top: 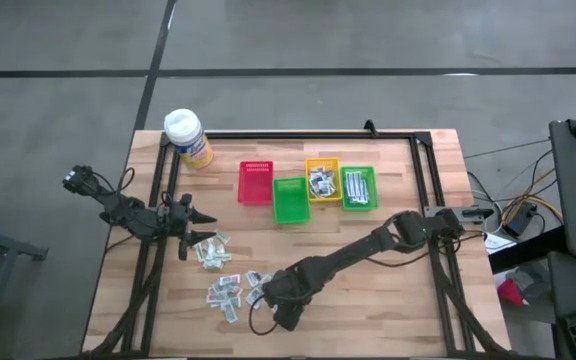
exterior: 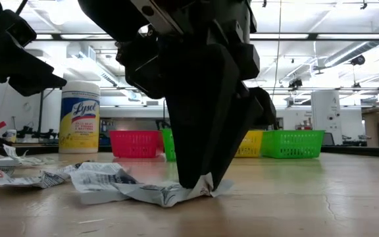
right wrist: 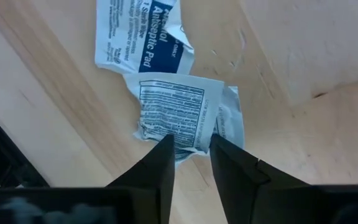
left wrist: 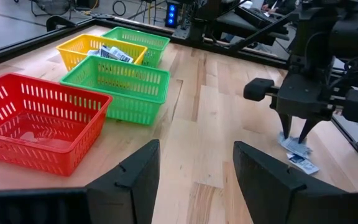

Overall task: Pick & Place First Aid Supplies
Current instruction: Put the alcohol pad into the yellow basket

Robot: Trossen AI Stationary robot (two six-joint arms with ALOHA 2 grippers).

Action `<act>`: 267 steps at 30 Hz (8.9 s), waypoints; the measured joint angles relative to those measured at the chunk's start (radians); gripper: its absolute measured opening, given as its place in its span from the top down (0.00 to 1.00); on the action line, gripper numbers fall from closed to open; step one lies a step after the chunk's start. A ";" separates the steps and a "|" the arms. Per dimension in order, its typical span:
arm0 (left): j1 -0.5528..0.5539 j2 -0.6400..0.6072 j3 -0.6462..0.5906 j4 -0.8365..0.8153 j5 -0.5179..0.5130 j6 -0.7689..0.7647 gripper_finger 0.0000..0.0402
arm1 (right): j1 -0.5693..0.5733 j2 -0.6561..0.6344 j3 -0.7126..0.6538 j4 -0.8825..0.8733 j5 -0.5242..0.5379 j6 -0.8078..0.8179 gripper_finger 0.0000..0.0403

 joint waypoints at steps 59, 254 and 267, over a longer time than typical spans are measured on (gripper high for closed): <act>0.000 0.000 0.000 0.000 0.000 0.000 0.51 | -0.037 -0.006 0.289 -0.317 0.019 -0.117 0.98; 0.000 0.003 0.000 0.003 -0.073 -0.005 0.51 | -0.271 -0.351 0.134 -0.515 0.061 -0.756 0.81; 0.000 0.003 0.000 0.003 -0.074 -0.005 0.51 | -0.073 -0.351 0.079 -0.193 0.064 -0.519 0.70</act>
